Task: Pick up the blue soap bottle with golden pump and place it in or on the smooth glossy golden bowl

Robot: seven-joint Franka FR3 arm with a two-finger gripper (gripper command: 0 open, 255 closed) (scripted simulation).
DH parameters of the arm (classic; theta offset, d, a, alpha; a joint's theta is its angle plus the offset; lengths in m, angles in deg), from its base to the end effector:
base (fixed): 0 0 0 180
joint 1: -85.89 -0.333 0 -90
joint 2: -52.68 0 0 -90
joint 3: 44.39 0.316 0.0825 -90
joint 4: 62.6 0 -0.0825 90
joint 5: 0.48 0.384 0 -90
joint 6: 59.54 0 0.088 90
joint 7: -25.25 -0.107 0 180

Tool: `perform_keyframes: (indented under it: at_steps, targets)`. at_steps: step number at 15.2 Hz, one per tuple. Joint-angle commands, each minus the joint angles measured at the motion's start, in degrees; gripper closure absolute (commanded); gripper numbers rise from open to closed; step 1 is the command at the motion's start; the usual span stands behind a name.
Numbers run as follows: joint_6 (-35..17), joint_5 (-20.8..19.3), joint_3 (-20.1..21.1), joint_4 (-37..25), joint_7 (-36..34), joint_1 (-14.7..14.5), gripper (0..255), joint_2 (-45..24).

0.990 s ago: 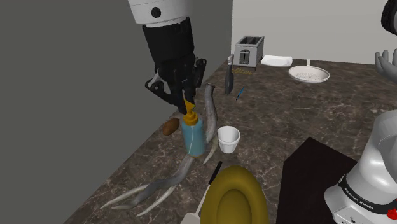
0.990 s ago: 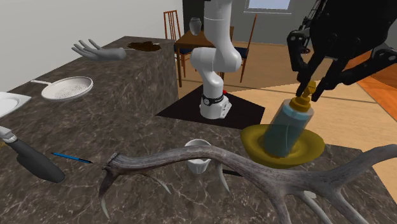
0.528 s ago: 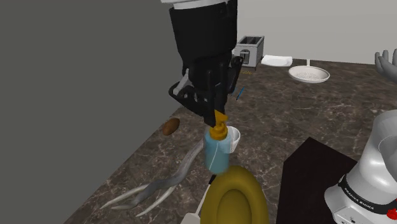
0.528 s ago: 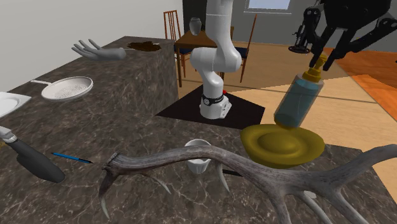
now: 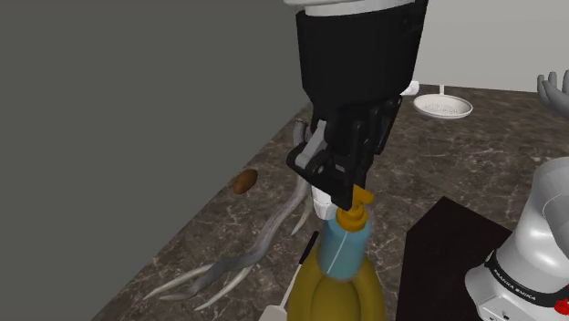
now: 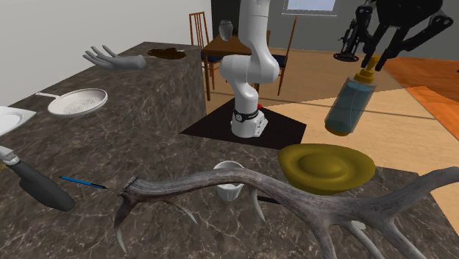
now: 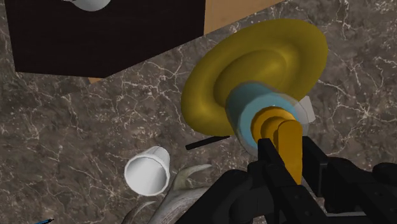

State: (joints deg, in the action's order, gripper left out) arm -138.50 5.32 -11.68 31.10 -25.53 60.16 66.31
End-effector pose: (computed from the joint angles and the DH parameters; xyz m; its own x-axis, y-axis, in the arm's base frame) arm 0.2025 0.4264 0.6776 0.9910 0.1329 -0.0148 0.1336 -0.9891 0.0615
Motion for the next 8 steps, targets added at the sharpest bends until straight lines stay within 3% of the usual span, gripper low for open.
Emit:
perform_keyframes:
  at_steps: [1, 8]
  targets:
    - [-1.5, 0.4, -0.2, 2.2, 0.3, -0.1, 255, 0.8]
    - [-7.1, 1.3, -0.4, 9.6, 1.1, -0.4, 255, 2.9]
